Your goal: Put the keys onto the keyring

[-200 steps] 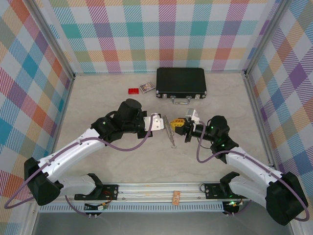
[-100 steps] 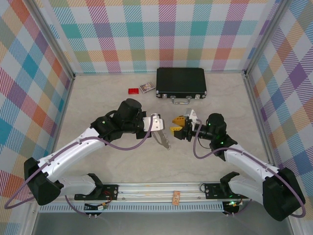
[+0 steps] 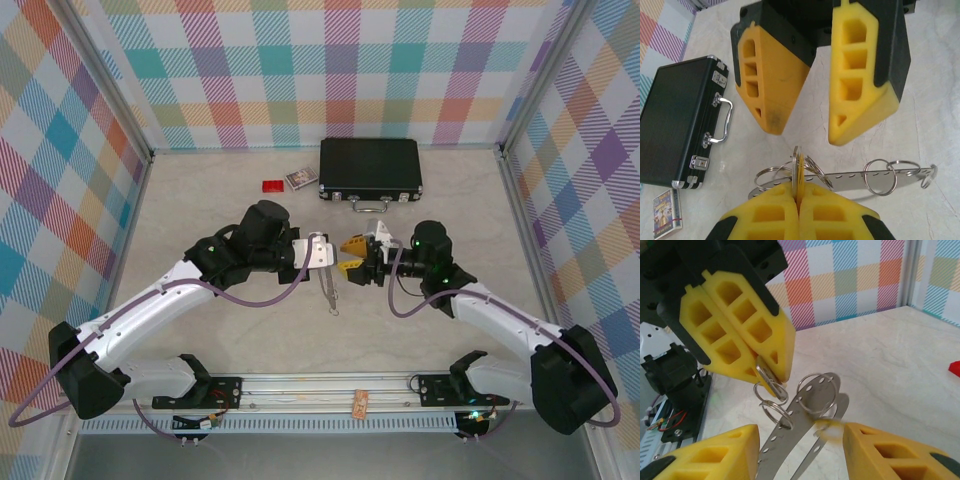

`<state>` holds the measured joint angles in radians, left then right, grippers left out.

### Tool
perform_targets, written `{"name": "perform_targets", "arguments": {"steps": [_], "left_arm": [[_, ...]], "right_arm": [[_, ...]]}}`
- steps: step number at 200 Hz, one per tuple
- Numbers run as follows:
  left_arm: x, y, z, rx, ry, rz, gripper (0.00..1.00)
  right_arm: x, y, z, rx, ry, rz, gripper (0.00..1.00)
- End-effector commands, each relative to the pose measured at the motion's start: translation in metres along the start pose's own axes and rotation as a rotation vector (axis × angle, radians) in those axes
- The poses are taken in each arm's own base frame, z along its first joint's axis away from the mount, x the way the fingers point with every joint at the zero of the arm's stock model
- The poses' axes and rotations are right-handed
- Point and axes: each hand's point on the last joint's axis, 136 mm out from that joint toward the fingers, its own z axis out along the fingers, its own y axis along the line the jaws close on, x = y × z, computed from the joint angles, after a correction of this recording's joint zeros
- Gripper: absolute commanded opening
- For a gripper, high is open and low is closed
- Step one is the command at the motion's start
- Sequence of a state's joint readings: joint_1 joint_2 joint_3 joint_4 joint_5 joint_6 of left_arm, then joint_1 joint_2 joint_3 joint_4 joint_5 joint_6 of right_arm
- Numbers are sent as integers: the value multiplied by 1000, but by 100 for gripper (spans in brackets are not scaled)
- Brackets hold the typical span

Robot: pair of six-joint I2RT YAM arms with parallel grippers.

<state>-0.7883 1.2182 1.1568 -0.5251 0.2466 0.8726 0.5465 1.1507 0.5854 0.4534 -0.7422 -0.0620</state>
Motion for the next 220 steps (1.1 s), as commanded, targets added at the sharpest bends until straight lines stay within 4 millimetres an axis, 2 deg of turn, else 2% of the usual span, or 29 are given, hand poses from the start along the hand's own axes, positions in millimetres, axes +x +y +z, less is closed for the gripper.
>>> {"name": "perform_targets", "arguments": {"steps": [1, 56, 84, 160, 190, 220], "left_arm": [[-13, 5, -5, 2, -39, 17, 0], [-13, 5, -5, 5, -39, 13, 0], [-13, 5, -6, 1, -38, 14, 0], [-12, 6, -5, -7, -35, 14, 0], [-12, 7, -4, -5, -37, 9, 0], [-12, 7, -5, -9, -34, 10, 0]], "right_arm": [[-10, 10, 6, -70, -5, -34, 46], [-11, 13, 14, -98, -1, -74, 45], [-9, 16, 16, -119, 13, -61, 33], [-3, 27, 12, -148, 26, -43, 27], [-4, 28, 12, -150, 26, -44, 20], [-4, 26, 12, -137, 28, -42, 5]]}}
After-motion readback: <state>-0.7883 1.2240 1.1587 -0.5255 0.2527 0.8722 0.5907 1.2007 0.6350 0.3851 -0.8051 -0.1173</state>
